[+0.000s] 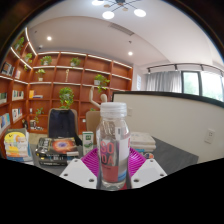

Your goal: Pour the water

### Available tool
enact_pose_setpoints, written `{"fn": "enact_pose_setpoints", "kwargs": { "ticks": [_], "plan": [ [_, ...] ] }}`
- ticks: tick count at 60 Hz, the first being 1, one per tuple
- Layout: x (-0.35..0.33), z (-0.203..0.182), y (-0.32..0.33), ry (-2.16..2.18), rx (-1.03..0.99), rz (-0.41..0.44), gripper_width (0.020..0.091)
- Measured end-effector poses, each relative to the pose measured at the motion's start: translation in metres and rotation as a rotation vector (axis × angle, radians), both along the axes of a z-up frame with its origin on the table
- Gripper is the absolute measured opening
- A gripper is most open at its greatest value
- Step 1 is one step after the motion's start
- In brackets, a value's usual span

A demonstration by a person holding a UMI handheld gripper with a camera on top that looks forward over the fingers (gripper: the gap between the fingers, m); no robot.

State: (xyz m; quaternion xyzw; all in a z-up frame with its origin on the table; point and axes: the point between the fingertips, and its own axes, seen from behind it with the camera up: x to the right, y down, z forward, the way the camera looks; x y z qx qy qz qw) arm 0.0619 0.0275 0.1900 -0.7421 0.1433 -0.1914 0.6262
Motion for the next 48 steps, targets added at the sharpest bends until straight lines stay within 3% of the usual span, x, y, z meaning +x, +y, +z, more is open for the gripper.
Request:
{"fn": "enact_pose_setpoints", "kwargs": {
  "ticks": [15,26,34,44,48],
  "plan": [
    [0.07,-0.063,0.003,0.024,-0.048,-0.088,0.0377],
    [0.072,-0.109,0.011,0.105,-0.057,-0.048,0.0387],
    [0.07,-0.105,0.01,0.147,0.029,-0.037,0.0393],
    [0.069,-0.104,0.008,0.151,0.018,-0.028,0.0508],
    [0.059,-0.109,0.005,0.175,-0.002,-0.004,0.0677]
  ]
}}
